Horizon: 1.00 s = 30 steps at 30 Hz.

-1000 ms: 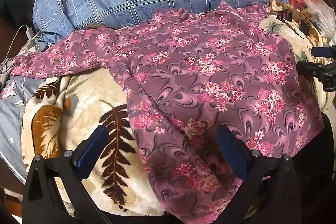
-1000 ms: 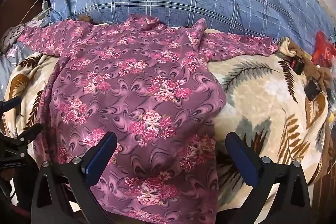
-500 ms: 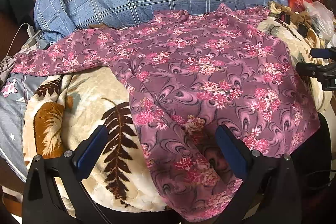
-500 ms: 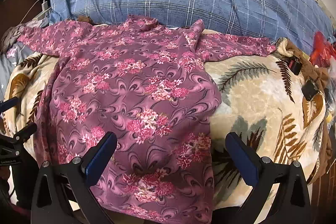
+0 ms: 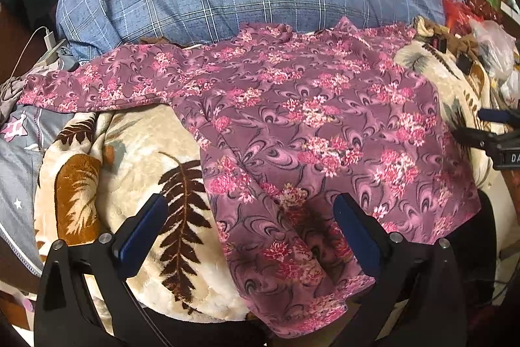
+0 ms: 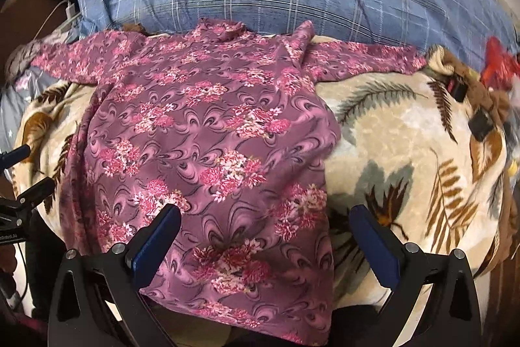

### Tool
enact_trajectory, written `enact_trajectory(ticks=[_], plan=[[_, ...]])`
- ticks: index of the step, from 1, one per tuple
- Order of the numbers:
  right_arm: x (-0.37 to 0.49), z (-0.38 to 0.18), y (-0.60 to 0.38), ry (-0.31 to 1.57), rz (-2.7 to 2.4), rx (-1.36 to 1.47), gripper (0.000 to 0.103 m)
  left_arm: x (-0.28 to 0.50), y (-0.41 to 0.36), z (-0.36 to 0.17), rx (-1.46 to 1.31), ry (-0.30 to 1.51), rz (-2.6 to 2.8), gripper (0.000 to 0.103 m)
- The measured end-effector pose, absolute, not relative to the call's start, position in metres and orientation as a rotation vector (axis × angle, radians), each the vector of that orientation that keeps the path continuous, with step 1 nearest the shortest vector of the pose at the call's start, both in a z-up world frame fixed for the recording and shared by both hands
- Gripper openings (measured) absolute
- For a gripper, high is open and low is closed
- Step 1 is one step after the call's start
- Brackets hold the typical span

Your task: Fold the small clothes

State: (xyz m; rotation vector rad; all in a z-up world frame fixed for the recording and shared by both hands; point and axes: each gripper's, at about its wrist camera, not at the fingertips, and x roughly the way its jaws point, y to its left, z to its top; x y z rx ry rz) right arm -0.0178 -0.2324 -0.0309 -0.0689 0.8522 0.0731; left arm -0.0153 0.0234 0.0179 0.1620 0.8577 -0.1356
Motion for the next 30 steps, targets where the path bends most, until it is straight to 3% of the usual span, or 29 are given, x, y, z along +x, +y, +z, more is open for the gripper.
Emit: enact_trajectory(ticks=[30], plan=[[-0.027, -0.037, -0.254, 0.83, 0.001, -0.057, 0.103, 0.003, 0.015, 0.001, 0.098, 0.94, -0.169, 0.103]])
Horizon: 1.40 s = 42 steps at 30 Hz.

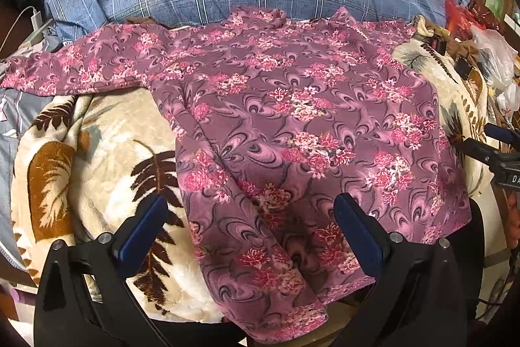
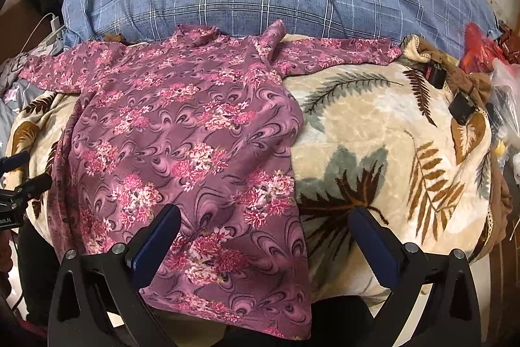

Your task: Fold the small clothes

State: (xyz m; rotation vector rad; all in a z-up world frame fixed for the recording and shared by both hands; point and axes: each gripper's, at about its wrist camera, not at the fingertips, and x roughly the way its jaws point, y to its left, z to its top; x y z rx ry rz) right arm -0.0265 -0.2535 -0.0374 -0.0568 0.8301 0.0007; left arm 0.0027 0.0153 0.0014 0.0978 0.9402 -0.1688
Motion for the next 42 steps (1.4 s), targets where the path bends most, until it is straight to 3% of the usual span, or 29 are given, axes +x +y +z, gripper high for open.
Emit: enact_trajectory(ticks=[24, 32, 35, 40, 41, 42], plan=[[-0.015, -0.046, -0.26, 0.85, 0.036, -0.001, 0.102, 0.014, 0.007, -0.009, 0.13, 0.979, -0.174, 0.103], [-0.018, -0.057, -0.301, 0.871, -0.028, 0.077, 0.101, 0.031, 0.053, -0.005, 0.027, 1.024, -0.064, 0.103], [-0.02, -0.073, -0.312, 0.917, -0.025, 0.115, 0.097, 0.031, 0.057, -0.013, -0.009, 1.08, -0.062, 0.103], [-0.023, -0.107, -0.309, 1.025, 0.018, 0.12, 0.08, 0.018, 0.024, -0.04, 0.05, 1.189, -0.177, 0.103], [-0.025, -0.109, -0.306, 1.026, 0.018, 0.098, 0.08, 0.015, 0.018, -0.045, 0.078, 1.206, -0.196, 0.097], [-0.029, -0.109, -0.301, 1.008, 0.016, 0.057, 0.078, 0.013, 0.012, -0.05, 0.118, 1.216, -0.193, 0.077]])
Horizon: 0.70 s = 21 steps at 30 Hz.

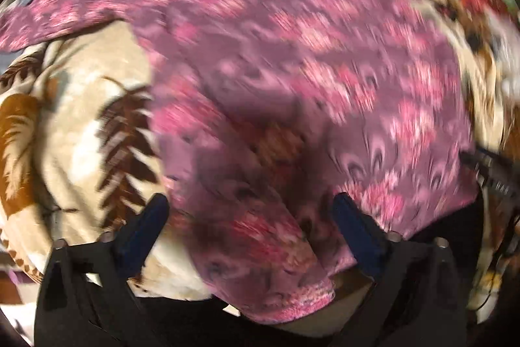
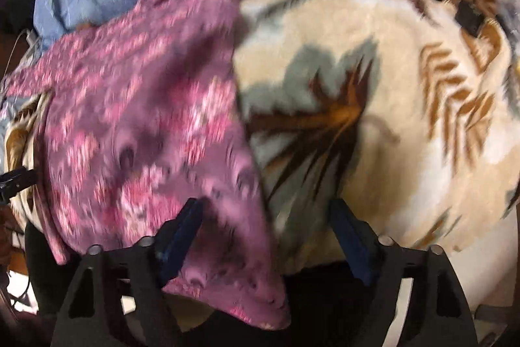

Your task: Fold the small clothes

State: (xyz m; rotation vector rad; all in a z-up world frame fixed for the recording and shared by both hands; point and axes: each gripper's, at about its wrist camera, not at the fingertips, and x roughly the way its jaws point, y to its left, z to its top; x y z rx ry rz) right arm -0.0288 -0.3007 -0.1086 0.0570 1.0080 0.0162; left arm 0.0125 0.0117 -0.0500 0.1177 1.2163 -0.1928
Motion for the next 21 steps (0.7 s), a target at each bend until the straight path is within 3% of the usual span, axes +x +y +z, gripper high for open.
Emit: enact_trajectory(ticks=[2, 3, 5, 6, 7, 10, 16, 21], plan=[[-0.035, -0.107, -0.292, 0.996, 0.014, -0.019, 0.066, 0.011, 0.009, -0.053, 0.184, 1.202, -0.151, 0.057], [-0.037, -0.106, -0.292, 0.987, 0.018, -0.033, 0.056, 0.01, 0.014, -0.049, 0.164, 1.188, -0.152, 0.039], [-0.041, -0.105, -0.293, 0.971, 0.01, -0.058, 0.039, 0.013, 0.028, -0.044, 0.115, 1.195, -0.137, 0.016], [-0.043, -0.104, -0.295, 0.963, 0.017, -0.058, 0.013, 0.015, 0.039, -0.041, 0.069, 1.203, -0.139, 0.008], [-0.044, -0.104, -0.297, 0.967, 0.056, -0.03, 0.006, 0.015, 0.048, -0.04, 0.027, 1.21, -0.144, 0.008], [-0.05, -0.097, -0.302, 0.948, 0.078, -0.008, 0.001, 0.01, 0.067, -0.032, -0.028, 1.208, -0.13, 0.005], [-0.081, -0.062, -0.341, 0.844, 0.123, 0.2, 0.001, -0.007, 0.105, -0.03, -0.069, 1.214, -0.081, 0.003], [-0.076, -0.096, -0.351, 0.968, 0.077, 0.251, 0.001, -0.013, 0.122, -0.042, -0.081, 1.248, -0.044, 0.003]])
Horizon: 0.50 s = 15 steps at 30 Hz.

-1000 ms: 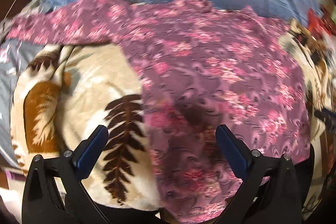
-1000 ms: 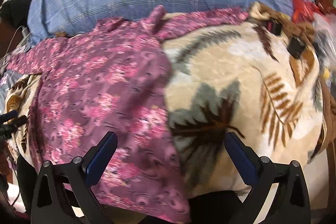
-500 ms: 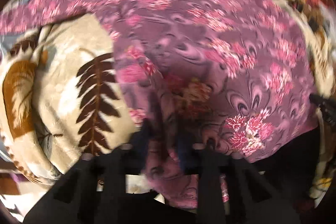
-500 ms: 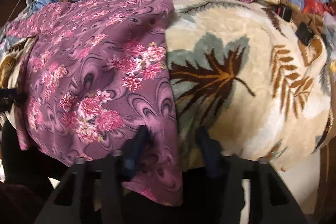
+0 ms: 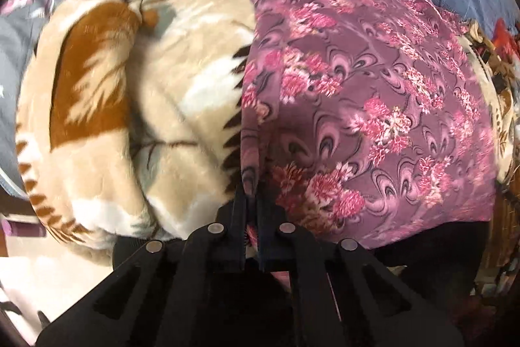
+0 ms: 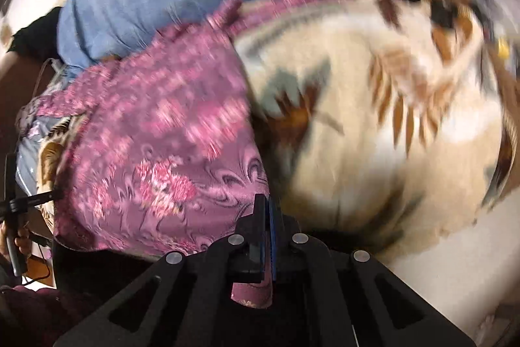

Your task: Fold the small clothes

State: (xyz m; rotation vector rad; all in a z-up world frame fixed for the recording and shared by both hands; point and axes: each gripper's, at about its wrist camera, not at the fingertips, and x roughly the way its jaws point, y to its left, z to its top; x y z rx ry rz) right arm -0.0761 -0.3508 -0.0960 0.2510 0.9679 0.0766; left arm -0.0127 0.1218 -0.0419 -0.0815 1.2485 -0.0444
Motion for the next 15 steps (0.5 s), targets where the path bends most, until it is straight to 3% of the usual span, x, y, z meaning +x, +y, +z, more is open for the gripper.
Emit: enact_trajectory(ticks=[3, 5, 7, 9, 11, 15], plan=[[-0.065, -0.104, -0.343, 1.051, 0.062, 0.218, 0.005, -0.014, 0.125, -0.025, -0.08, 1.215, -0.081, 0.004], [-0.055, -0.085, -0.344, 0.995, 0.059, 0.23, 0.008, -0.013, 0.124, -0.003, -0.042, 1.133, -0.089, 0.004], [-0.039, -0.058, -0.35, 0.896, 0.072, 0.29, 0.02, -0.004, 0.12, 0.013, -0.015, 1.066, -0.099, 0.008], [-0.012, -0.036, -0.354, 0.796, 0.104, 0.356, 0.03, 0.016, 0.111, 0.026, -0.022, 1.013, -0.118, 0.027], [0.019, -0.027, -0.354, 0.759, 0.124, 0.372, 0.031, 0.043, 0.097, 0.029, -0.025, 0.97, -0.142, 0.04], [0.099, -0.042, -0.337, 0.815, 0.141, 0.418, 0.031, 0.1, 0.068, 0.011, -0.026, 0.999, -0.13, 0.042]])
